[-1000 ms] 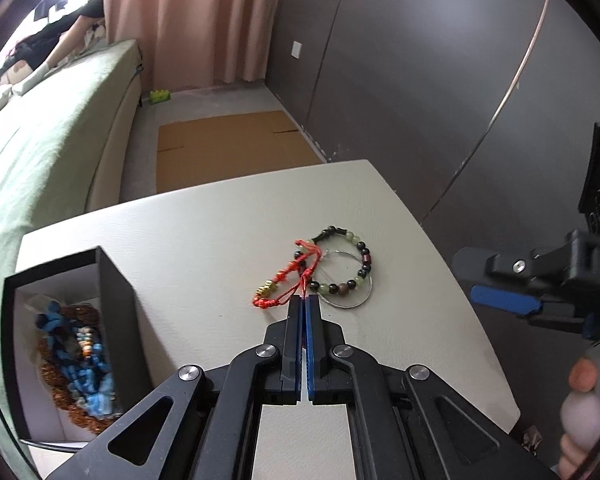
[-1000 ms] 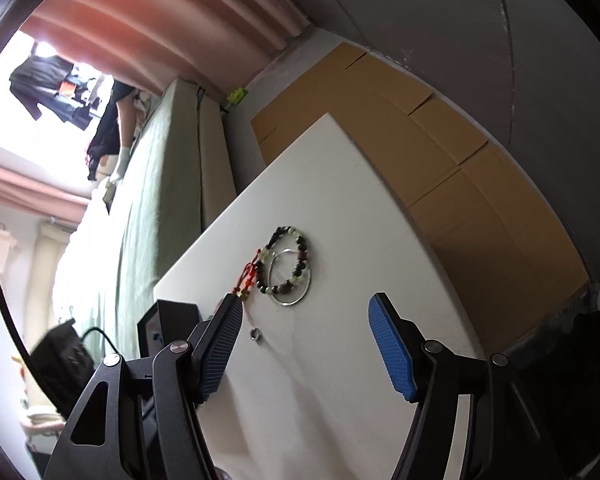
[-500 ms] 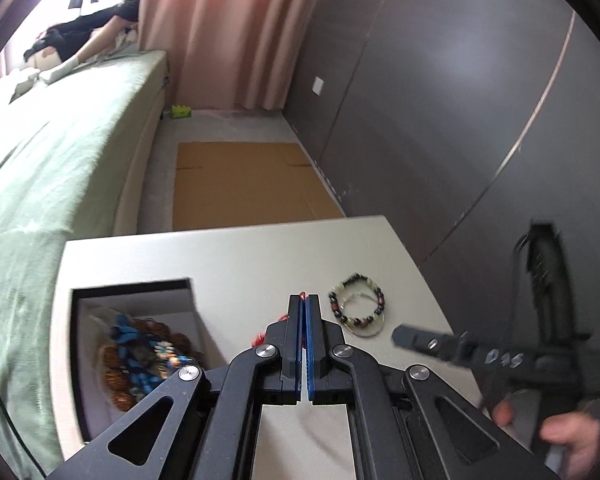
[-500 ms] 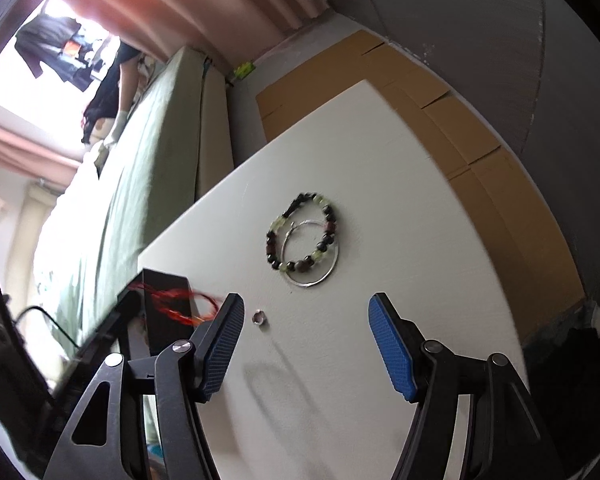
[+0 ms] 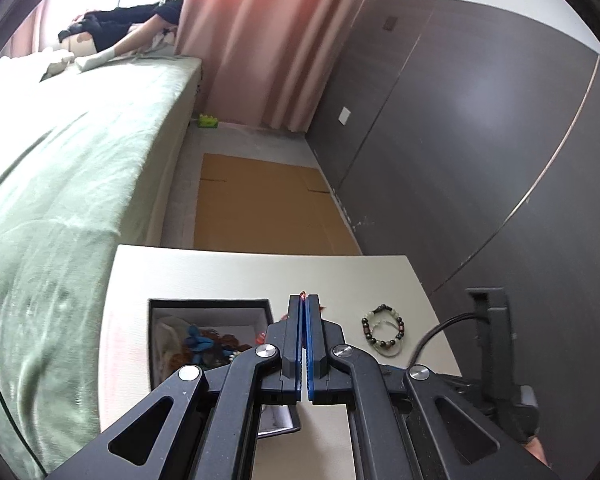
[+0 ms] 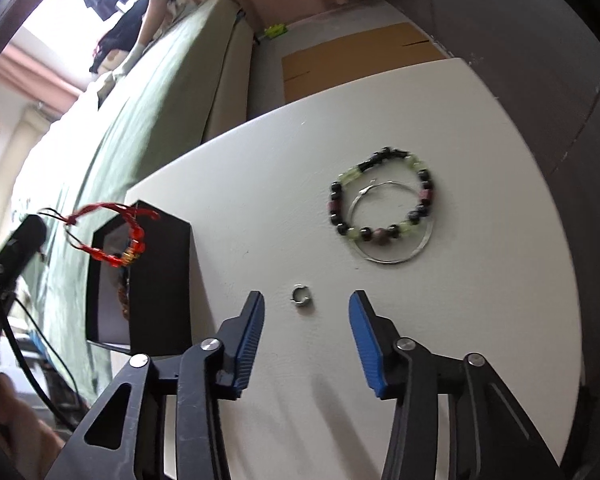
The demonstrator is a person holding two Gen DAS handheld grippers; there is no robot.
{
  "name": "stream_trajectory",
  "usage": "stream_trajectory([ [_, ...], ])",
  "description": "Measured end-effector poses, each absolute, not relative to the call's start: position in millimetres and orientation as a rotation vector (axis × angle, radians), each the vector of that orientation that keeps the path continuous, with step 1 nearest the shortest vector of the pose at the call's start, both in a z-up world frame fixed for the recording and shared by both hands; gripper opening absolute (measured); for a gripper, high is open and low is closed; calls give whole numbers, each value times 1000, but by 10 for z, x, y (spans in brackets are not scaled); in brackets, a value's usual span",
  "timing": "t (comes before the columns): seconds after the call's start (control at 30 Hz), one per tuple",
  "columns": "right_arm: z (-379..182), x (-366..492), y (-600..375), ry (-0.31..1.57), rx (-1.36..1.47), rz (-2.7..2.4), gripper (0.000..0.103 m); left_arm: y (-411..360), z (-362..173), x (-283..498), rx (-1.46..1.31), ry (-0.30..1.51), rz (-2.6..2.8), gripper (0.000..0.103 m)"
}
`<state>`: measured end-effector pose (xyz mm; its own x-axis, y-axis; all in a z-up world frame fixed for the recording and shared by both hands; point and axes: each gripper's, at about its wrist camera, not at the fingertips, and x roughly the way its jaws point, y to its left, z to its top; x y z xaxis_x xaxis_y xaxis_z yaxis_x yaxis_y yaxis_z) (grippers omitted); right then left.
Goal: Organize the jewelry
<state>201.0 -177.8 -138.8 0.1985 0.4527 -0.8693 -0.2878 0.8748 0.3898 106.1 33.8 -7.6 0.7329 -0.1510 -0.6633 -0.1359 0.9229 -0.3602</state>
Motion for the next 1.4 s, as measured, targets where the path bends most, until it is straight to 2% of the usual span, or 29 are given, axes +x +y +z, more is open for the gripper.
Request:
stream_trajectory([
  [0.3, -1386, 1988, -1528, 1234, 18, 474, 34, 548, 21, 902, -428, 724, 9, 0],
  [0.33, -1381, 1972, -1498, 1228, -7, 465, 32, 571, 21, 886, -431, 726, 14, 0],
  [0.37, -1380, 1951, -1469, 1225, -28, 462, 21, 601, 17, 868, -434, 728, 21, 0],
  [0.4, -1381, 1928, -1428, 1227, -56, 462, 15, 612, 11, 853, -435, 730, 25, 0],
  [0.47, -1365, 1886, -1365, 1212, -104, 452, 12, 641, -6, 837, -439, 737, 29, 0],
  [0.67, -1287, 1778, -1385, 1188, -82, 458, 12, 773, -52, 794, -493, 767, 41, 1],
  [0.77, -1146, 1741, -1437, 1152, -32, 479, 12, 843, -100, 797, -535, 807, 45, 12],
  [0.83, -1055, 1706, -1457, 1127, 3, 499, 12, 887, -111, 771, -556, 802, 49, 33],
  [0.9, -967, 1671, -1476, 1100, 36, 520, 12, 920, -88, 732, -552, 786, 68, 48],
  [0.93, -928, 1655, -1473, 1090, 53, 533, 12, 933, -73, 716, -552, 777, 72, 51],
  [1.23, -651, 1528, -1199, 989, 198, 718, 12, 1096, -59, 692, -574, 768, 108, 51],
  [1.4, -632, 1594, -924, 995, 281, 842, 12, 1259, -43, 657, -598, 750, 142, 52],
])
